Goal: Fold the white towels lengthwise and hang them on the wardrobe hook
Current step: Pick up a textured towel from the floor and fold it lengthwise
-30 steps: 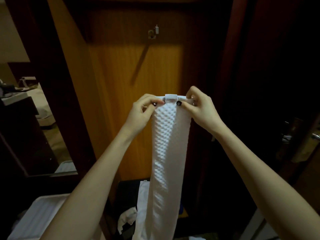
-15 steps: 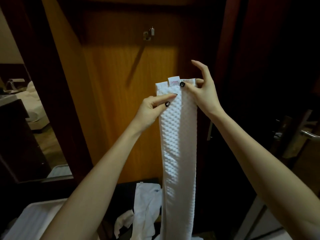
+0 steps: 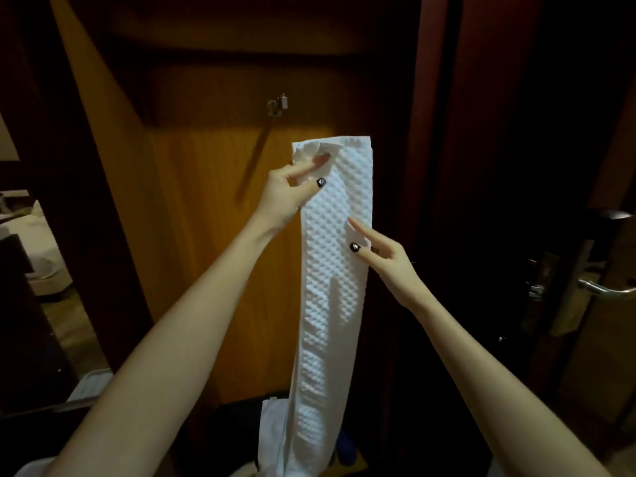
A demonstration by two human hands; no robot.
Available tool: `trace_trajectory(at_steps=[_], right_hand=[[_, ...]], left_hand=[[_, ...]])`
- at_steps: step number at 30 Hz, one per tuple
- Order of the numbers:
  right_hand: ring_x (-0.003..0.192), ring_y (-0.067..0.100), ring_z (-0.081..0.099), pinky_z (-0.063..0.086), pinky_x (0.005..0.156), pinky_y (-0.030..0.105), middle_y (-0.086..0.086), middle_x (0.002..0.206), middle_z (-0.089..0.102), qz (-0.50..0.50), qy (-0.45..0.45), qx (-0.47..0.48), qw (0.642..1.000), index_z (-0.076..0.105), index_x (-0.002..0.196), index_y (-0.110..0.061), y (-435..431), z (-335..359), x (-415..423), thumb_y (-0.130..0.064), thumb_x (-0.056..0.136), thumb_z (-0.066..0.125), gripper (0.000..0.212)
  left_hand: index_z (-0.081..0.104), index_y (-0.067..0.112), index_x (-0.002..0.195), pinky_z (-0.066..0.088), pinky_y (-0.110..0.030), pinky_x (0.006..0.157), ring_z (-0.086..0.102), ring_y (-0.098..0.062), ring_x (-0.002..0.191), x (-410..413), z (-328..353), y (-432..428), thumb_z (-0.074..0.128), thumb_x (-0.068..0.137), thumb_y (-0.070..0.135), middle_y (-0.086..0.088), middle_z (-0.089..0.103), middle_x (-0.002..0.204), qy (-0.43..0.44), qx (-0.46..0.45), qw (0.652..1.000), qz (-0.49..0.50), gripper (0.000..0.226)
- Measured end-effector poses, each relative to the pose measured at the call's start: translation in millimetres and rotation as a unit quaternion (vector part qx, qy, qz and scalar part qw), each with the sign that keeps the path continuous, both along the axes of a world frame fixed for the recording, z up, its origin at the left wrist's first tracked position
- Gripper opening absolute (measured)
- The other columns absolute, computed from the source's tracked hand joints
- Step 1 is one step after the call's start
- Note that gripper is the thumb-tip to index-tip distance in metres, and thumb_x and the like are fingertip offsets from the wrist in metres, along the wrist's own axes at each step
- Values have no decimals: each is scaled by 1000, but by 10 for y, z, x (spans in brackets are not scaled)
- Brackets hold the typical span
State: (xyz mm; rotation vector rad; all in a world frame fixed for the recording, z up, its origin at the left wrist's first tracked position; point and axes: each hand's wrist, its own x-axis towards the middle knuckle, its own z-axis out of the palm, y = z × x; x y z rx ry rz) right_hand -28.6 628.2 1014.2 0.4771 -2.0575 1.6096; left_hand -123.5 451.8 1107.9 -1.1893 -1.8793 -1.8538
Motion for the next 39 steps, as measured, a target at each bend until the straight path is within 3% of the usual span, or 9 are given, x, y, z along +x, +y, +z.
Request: trace_trajectory(at_steps=[4,11,16,21,24,28,32,35,39], right_hand=[[131,-15,34,31,94,-1,-38,133,47,31,-28,12,999,50,131,-43,-45,-109,-70,-23,89,67,50],[126,-14,41,38,97,6,-31,134,48,56,-50,56,996,50,132,-36,-122,-99,-206,-6,88,68,56],[125,-16,41,38,91,3,-43,131,45,70,-61,66,993,41,140,-34,-138,-298,-278,-9,86,72,67],[134,-9,36,31,103,7,-38,136,45,65,-46,103,991,47,134,-43,-91,-237,-323,-24,85,72,58],[131,-10,40,33,99,4,-38,132,49,42,-30,98,994,51,129,-46,2,-293,-347,-22,86,72,53],[124,-9,48,38,92,4,-32,125,58,29,-35,40,998,58,125,-37,180,-263,-316,-15,89,69,44],[123,-11,48,37,95,4,-30,124,58,19,-26,77,997,56,126,-34,314,-88,-297,-18,97,57,34],[126,-8,46,40,95,6,-25,129,58,72,-67,62,993,58,125,-36,498,97,-334,-20,89,65,40],[127,0,50,47,98,19,-18,134,57,148,-136,89,975,63,125,-36,745,357,-518,3,88,62,53]], left_hand=[[58,12,128,47,-47,100,50,-32,127,-170,214,-105,63,88,3,-10,56,135,-31,32,998,-54,42],[57,8,129,54,-36,90,57,-22,120,-380,533,-180,59,89,-2,-9,57,133,-49,80,996,-6,41],[57,9,129,55,-37,89,58,-22,118,-477,638,-252,59,89,-2,-9,57,133,-79,91,993,11,42],[59,14,127,57,-32,81,63,-18,109,-484,584,-333,59,88,-1,-3,61,124,-87,106,990,15,41],[60,16,127,56,-28,77,61,-20,111,-519,524,-414,59,89,2,1,60,121,-83,100,991,32,40],[58,15,128,56,-34,85,59,-19,112,-563,431,-474,58,90,1,0,57,124,-109,126,985,53,41],[57,14,130,56,-33,88,57,-17,112,-629,422,-443,58,89,-1,-8,48,137,-135,147,976,91,43],[58,15,128,57,-27,78,59,-16,107,-708,498,-436,57,90,-2,-7,47,139,-155,191,965,94,42],[61,16,126,56,-22,66,62,-14,99,-853,694,-446,56,92,-1,2,50,123,-154,226,958,90,39]])
